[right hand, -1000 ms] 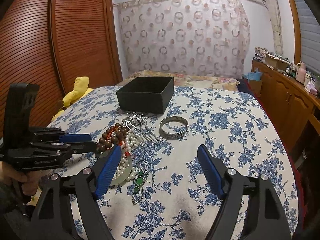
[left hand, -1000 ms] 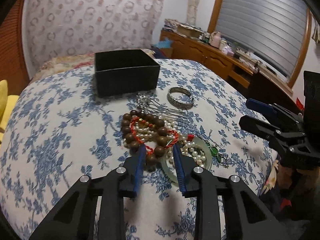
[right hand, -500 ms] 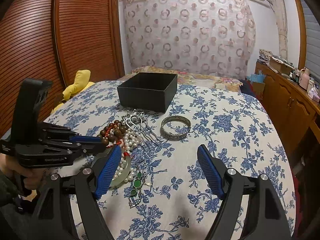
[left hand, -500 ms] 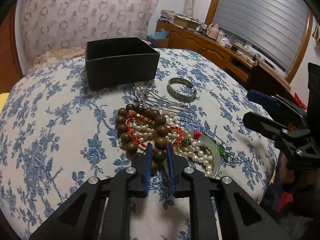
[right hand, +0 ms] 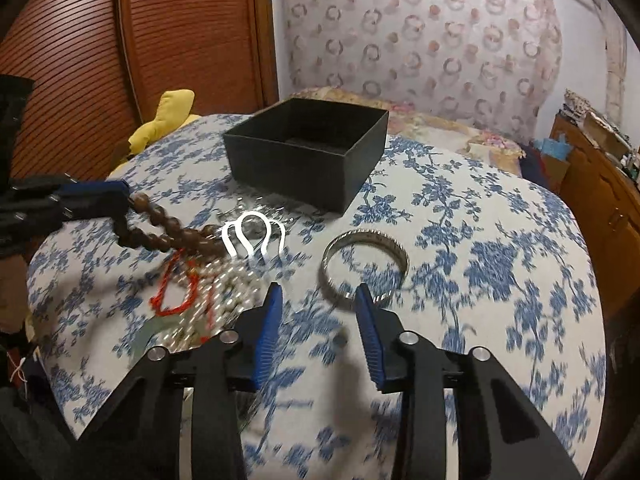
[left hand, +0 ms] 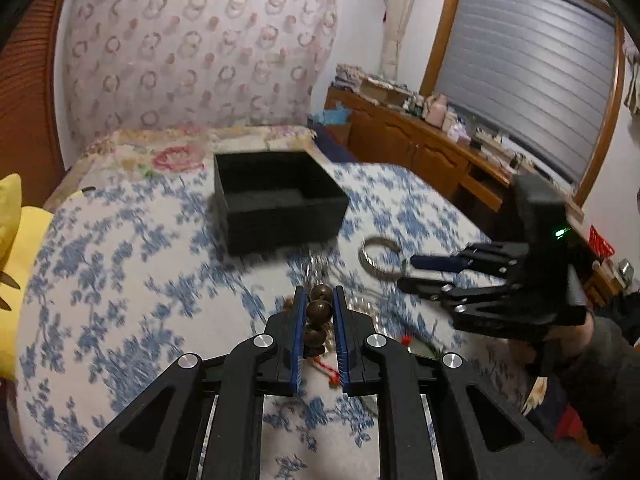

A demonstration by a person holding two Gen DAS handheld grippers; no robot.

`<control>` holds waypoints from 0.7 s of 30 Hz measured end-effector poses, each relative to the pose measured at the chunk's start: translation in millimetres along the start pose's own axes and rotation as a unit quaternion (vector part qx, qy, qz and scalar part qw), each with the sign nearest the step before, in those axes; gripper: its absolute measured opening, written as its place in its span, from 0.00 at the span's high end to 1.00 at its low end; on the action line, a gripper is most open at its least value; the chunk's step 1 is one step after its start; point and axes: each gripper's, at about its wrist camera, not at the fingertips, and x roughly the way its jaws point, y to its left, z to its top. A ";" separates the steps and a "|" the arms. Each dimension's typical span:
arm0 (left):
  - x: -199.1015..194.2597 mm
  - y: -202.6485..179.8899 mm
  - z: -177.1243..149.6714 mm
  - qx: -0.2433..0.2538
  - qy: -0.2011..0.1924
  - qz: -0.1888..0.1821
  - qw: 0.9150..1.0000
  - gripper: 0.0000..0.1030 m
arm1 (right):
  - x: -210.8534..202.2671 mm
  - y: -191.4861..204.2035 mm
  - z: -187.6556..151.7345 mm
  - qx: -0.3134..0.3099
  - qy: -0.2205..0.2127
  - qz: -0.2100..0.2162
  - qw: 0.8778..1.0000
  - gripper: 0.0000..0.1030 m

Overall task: Organize jewelry
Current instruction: 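Lift the bead bracelet toward the black box with the left tool while the right tool grasps the silver bangle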

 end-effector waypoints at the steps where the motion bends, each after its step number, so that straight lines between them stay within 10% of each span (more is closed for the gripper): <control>1: -0.8 0.2 2.0 -0.001 -0.004 0.000 1.000 0.88 | 3.3 -1.1 1.9 -0.002 0.004 0.001 1.000 0.65; 21: -15.0 -5.9 65.4 0.018 -0.055 0.007 0.998 0.88 | 14.6 -5.7 20.7 -0.029 0.008 0.011 0.999 0.95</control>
